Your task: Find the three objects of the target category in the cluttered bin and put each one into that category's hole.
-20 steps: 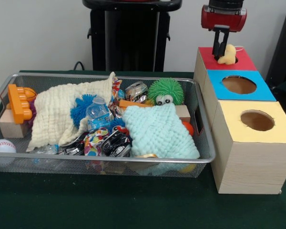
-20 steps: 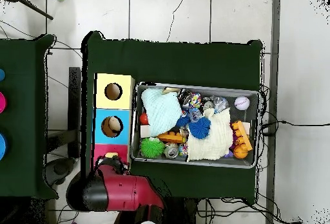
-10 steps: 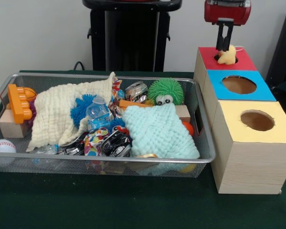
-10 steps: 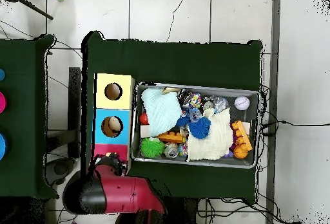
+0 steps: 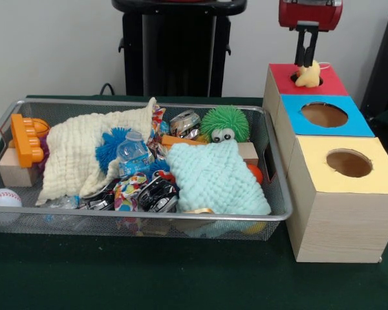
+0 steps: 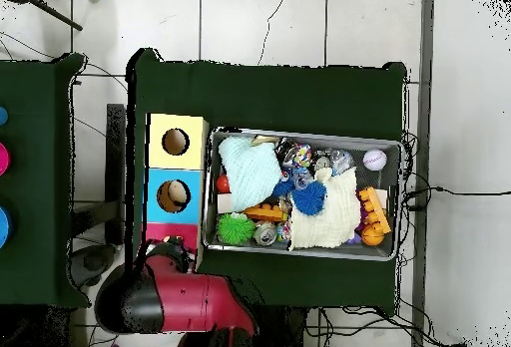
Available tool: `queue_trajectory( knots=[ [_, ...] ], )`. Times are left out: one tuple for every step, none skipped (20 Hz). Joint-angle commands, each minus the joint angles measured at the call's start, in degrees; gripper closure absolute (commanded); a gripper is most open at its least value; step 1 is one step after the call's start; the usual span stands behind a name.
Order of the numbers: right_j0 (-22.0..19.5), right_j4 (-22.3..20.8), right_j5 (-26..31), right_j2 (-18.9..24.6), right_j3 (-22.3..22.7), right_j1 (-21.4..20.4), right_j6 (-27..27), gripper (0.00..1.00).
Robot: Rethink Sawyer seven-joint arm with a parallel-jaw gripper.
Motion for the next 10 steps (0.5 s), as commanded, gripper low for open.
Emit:
queue_trajectory(
  knots=[
    [-1.61,0.53,-0.74,6.64,0.53,4.23,7.77,1.0],
    [-1.69,0.45,-1.54,6.83,0.74,4.63,7.95,1.0],
    [-1.78,0.33,-1.9,7.02,0.86,4.94,7.94,1.0],
    [-1.9,0.24,-2.4,7.22,1.03,5.23,8.0,1.0],
    [-1.87,0.15,-2.77,7.34,1.21,5.43,8.1,1.0],
    [-1.97,0.15,-3.21,7.57,1.38,5.67,8.26,1.0],
    [-2.02,0.13,-3.41,7.73,1.37,6.02,8.34,1.0],
    [-1.93,0.2,-3.66,7.8,1.4,6.25,8.58,1.0],
    [-1.83,0.28,-3.9,7.88,1.43,6.48,8.81,1.0],
    [-1.73,0.35,-4.14,7.95,1.46,6.71,9.05,1.0]
  ],
)
